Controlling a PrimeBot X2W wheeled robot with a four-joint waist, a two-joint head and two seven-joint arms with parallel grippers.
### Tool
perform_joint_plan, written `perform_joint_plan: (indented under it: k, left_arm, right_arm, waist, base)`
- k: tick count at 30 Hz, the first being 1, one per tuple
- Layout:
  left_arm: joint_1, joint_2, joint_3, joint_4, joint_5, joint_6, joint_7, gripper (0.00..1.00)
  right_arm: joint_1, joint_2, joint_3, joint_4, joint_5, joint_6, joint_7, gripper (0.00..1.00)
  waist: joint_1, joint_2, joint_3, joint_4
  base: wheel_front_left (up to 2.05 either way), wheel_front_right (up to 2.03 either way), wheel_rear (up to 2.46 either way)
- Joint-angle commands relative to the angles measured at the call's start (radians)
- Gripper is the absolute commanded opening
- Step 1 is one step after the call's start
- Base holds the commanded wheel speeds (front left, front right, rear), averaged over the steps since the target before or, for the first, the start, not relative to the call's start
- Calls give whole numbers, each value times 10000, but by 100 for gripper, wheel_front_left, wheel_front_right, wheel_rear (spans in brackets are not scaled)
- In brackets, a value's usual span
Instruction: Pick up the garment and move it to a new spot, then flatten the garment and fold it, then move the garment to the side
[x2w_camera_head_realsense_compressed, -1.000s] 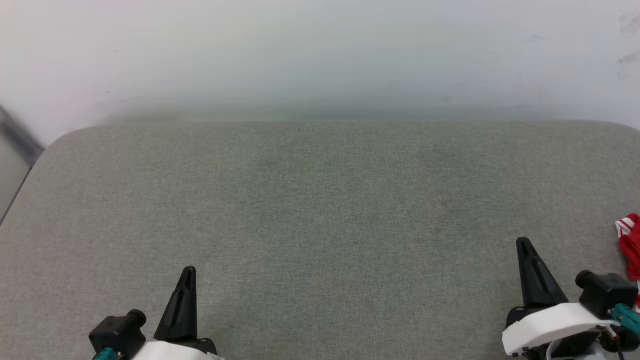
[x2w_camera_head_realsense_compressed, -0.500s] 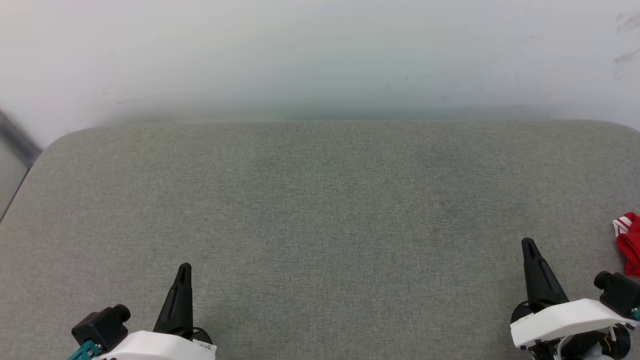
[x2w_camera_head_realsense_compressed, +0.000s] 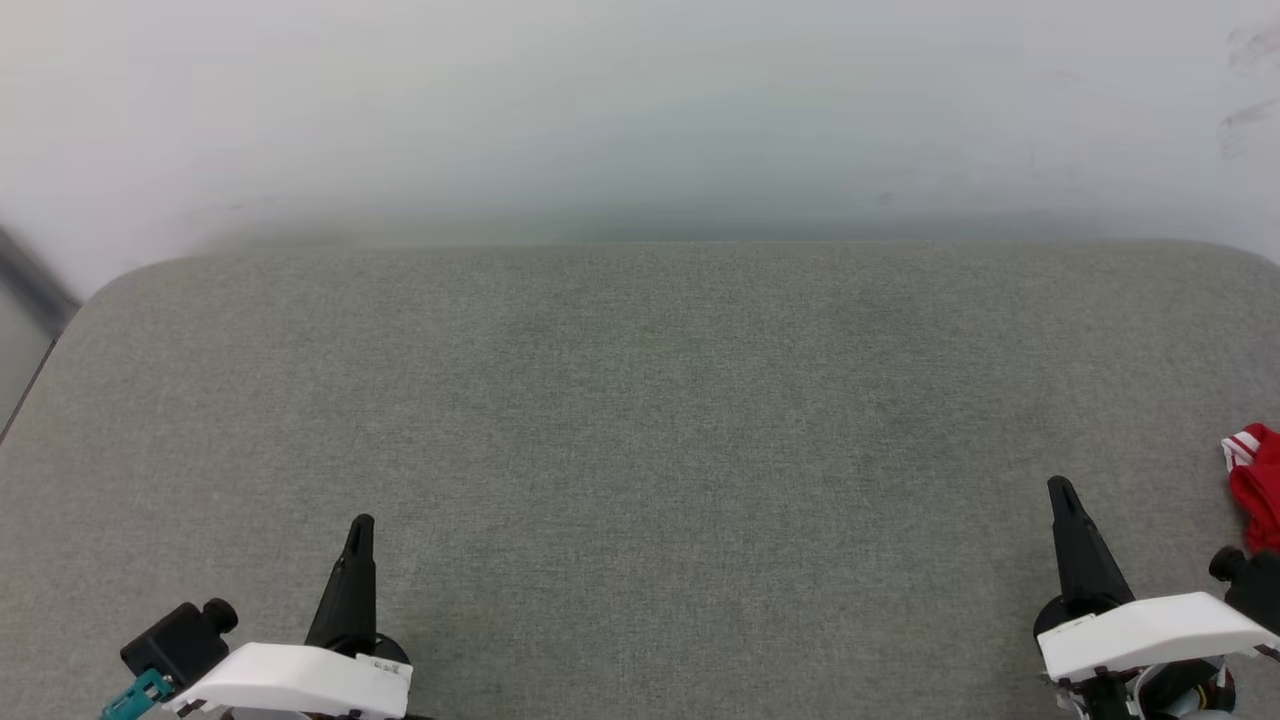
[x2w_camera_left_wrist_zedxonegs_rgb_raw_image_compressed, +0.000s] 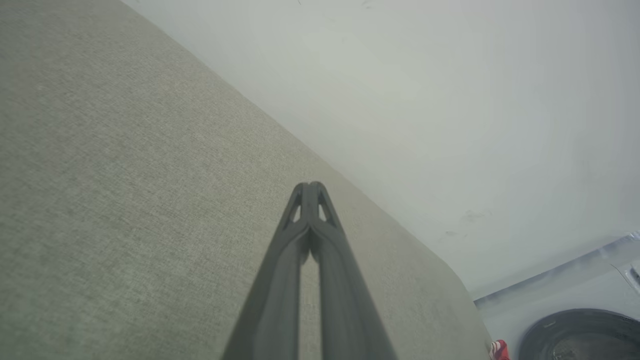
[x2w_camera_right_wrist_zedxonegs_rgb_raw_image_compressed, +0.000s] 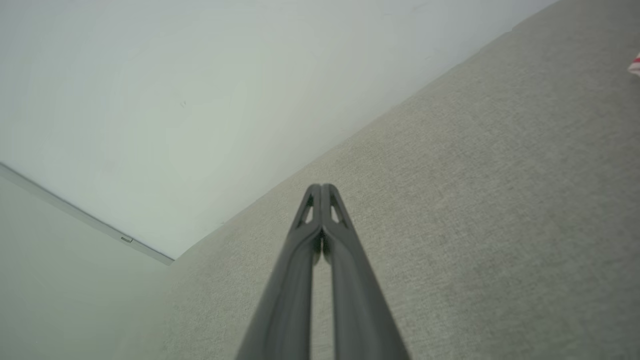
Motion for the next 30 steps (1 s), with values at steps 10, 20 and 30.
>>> perform_joint_plan:
  k: [10,20,30]
  left_arm:
    - [-406,71,104,55,-1420,-19,336,0]
    - [-564,85,173,203,-2572,-23,632,0]
    - [-704,90,246,334,-3608,-27,909,0]
  right_arm:
    - [-362,13,-87,-5,1540,0,305,0]
    - [-430,15,-141,83,2777,0,566,0]
    - [-507,18,-196,162,3900,-1,799,0]
  waist:
    - [-1,0,-11,-34]
    - [-1,0,-21,-69]
    - [-1,0,-32,-104]
  base:
    - [0,0,0]
    - [0,0,0]
    - [0,0,0]
